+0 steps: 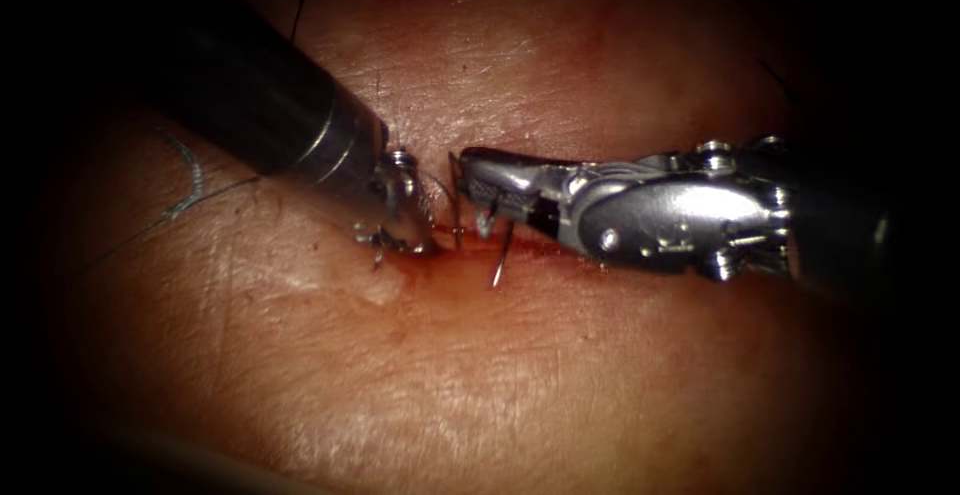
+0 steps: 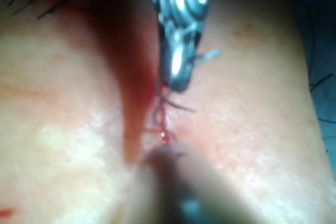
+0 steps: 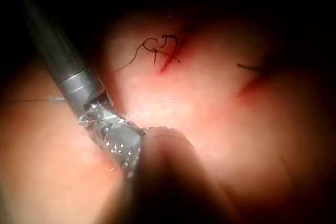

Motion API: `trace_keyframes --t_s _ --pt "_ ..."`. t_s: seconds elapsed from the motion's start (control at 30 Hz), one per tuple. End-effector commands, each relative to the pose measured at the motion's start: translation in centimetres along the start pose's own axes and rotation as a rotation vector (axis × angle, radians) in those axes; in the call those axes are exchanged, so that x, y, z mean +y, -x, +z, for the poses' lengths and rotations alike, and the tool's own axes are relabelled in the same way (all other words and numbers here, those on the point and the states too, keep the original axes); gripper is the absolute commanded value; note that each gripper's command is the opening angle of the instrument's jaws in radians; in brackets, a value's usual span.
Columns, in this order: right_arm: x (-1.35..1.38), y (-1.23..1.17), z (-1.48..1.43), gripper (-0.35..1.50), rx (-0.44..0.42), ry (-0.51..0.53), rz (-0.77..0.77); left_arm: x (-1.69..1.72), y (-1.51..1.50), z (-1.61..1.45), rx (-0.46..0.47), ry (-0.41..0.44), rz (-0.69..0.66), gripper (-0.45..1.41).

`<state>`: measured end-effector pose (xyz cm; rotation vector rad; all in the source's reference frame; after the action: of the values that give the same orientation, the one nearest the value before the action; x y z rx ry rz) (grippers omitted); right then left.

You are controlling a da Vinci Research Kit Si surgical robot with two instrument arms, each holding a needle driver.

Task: Wound Closure

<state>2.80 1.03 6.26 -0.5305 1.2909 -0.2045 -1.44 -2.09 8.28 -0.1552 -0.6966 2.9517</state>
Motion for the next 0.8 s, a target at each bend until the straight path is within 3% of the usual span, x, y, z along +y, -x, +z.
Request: trace_keyframes --t_s 0.03,0.37,0.7,0.8 --pt "-0.06 0.10 0.18 -0.35 0.006 -0.001 0.007 0.06 0.02 0.09 0.000 0.007 -0.006 0.10" --pt "-0.56 0.46 0.46 -0.35 -0.018 -0.028 -0.015 0.13 0.08 0.17 0.015 0.034 -0.033 0.12" --pt "-0.59 0.44 0.60 -0.35 -0.024 -0.029 -0.059 0.21 0.10 0.28 0.017 0.037 -0.046 0.04" --pt "-0.72 0.43 0.65 -0.35 -0.032 -0.045 -0.163 0.24 0.14 0.31 0.019 0.040 -0.060 0.04"
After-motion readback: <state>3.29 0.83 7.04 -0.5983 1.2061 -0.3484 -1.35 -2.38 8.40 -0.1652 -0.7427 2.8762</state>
